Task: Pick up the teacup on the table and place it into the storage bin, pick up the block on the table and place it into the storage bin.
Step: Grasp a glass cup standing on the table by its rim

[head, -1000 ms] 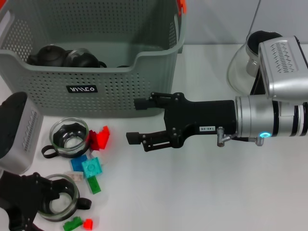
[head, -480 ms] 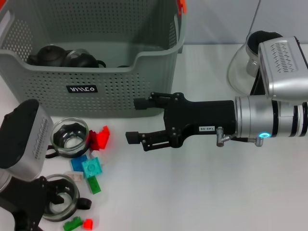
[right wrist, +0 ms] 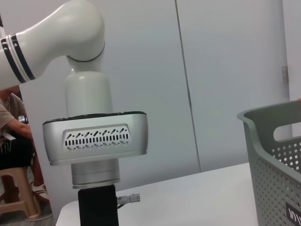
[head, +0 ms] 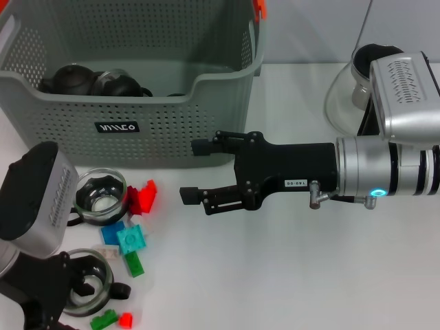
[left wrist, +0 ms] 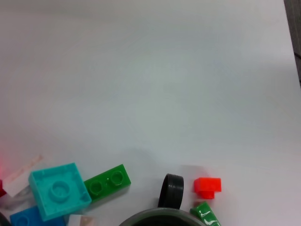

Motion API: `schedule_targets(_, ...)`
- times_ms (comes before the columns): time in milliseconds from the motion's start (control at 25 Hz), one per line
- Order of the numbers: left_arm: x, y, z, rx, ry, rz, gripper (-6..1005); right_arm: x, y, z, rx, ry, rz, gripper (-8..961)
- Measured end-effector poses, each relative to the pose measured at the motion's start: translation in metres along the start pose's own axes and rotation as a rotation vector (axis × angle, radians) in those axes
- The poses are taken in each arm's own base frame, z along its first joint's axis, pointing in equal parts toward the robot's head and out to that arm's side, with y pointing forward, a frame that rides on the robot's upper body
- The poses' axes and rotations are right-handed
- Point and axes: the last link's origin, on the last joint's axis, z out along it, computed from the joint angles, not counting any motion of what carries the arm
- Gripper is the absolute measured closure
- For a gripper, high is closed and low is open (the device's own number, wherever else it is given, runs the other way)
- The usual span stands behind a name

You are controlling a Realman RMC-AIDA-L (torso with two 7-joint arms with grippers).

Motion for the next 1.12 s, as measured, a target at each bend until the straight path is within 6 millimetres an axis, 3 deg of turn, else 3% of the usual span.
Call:
schedule_targets(720, 0.0007, 0.0001, 0.0023, -0.031, -0.006, -0.016, 354, 0.0027, 0.0011, -0.0033, 0.002, 0.000, 0.007, 28)
schedule_targets(800, 0.0004, -0.0012, 0.0045, -0.036, -0.011, -0.028, 534, 0.0023, 0.0010, -0.0031, 0.001, 0.000, 0.006, 28)
schedule_targets(1120, 0.0046, -0.0024, 0.0006, -0.037, -0.001, -0.029, 827, -0.0018, -0.0014, -0.0034, 0.002, -0.002, -0.008, 28)
